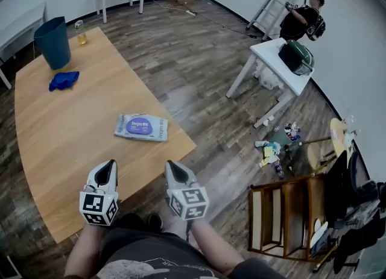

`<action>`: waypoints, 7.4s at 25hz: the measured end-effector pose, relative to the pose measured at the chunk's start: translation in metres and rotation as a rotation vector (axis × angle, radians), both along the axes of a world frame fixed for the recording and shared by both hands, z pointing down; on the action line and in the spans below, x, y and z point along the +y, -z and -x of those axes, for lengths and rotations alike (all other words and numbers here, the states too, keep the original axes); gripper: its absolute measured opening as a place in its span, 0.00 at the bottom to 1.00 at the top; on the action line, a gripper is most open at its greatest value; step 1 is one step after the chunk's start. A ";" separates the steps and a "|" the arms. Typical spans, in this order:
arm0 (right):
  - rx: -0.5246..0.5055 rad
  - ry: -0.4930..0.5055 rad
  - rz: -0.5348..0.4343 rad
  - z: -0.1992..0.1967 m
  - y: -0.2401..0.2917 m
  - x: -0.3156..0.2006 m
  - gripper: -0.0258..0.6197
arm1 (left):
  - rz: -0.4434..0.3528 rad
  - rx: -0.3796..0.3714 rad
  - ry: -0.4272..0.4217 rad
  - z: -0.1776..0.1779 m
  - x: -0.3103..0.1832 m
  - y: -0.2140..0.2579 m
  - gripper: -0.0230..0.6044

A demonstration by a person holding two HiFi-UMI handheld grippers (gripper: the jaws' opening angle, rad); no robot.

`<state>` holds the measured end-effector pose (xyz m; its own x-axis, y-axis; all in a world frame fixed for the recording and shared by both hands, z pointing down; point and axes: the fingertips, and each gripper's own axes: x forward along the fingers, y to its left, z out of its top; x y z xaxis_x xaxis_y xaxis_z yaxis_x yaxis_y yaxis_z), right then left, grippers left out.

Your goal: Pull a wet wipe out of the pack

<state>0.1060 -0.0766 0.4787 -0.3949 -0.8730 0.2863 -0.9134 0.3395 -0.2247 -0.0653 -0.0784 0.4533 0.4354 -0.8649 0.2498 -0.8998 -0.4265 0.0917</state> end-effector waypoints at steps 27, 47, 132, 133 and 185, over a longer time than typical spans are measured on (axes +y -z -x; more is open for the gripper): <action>0.108 0.131 0.131 0.041 -0.035 -0.109 0.03 | 0.165 -0.062 -0.094 -0.011 -0.125 -0.078 0.07; 0.240 0.201 0.202 0.049 -0.068 -0.158 0.03 | 0.347 -0.189 -0.120 -0.020 -0.155 -0.136 0.06; 0.615 0.762 0.251 0.104 -0.086 -0.127 0.51 | 0.530 -0.170 -0.151 -0.021 -0.112 -0.149 0.06; 0.613 0.745 0.230 0.103 -0.081 -0.128 0.51 | 0.529 -0.171 -0.151 -0.021 -0.112 -0.149 0.06; 0.402 0.213 0.174 0.029 -0.065 -0.132 0.27 | 0.223 -0.355 -0.241 -0.074 -0.116 -0.116 0.44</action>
<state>0.0766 -0.2088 0.5432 -0.3873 -0.7104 0.5876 -0.8538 0.5168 0.0621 0.0088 -0.1942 0.5694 0.4711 -0.6581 0.5873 -0.7699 -0.6318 -0.0903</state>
